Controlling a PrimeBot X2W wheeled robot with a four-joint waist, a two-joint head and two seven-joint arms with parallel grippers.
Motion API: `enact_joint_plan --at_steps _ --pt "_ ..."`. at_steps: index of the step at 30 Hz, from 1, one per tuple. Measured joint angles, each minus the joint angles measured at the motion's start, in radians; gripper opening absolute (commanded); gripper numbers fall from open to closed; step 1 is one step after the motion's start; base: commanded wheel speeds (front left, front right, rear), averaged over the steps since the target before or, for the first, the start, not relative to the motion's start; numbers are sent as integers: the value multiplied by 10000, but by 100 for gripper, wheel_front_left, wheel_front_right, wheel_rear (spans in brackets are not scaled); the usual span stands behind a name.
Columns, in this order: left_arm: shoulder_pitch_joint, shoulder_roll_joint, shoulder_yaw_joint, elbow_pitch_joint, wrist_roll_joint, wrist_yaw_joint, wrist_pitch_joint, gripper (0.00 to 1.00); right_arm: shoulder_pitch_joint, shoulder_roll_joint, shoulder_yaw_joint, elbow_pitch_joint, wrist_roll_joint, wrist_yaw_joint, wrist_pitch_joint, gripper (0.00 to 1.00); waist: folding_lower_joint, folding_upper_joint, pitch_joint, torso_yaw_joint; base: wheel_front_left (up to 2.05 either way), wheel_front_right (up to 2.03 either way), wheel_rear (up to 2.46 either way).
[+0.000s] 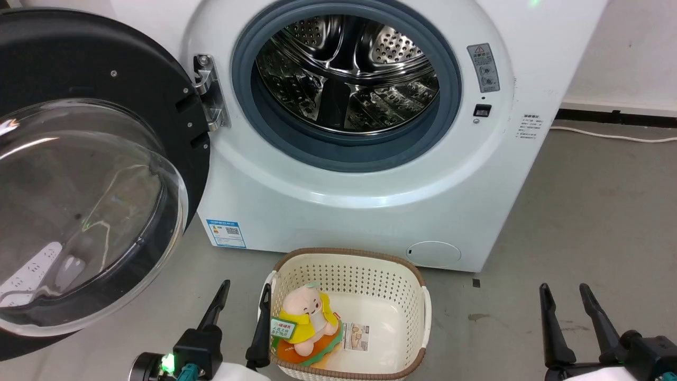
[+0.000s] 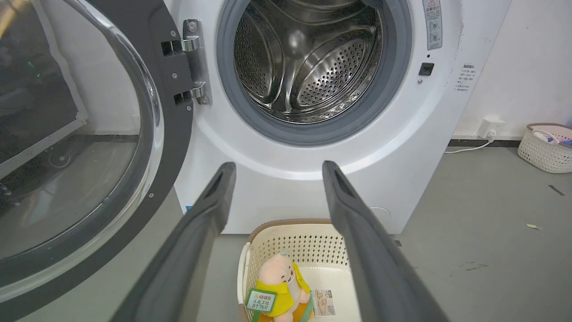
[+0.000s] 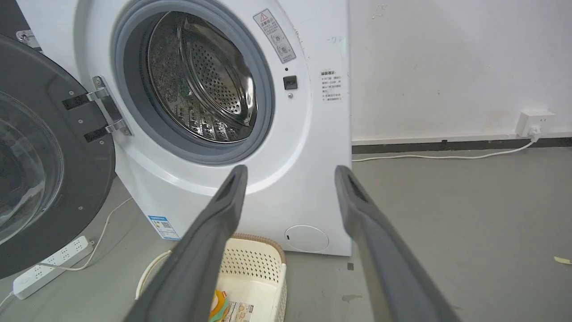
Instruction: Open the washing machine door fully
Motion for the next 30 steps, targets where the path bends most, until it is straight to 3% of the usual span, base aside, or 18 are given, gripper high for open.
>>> enact_joint_plan --at_steps 12,13,30 --pt "-49 -61 6 0 -8 -33 0 100 -4 2 2 25 -29 0 0 100 0 0 0 11 0 0 0" --pt "-50 -63 8 -2 -10 -31 4 0 -6 2 0 25 -29 0 2 0 0 0 6 15 0 0 0" --pt "-49 -92 113 -90 -2 -27 240 0 -31 2 44 -17 -140 0 238 0 0 0 -12 -86 0 0 0"
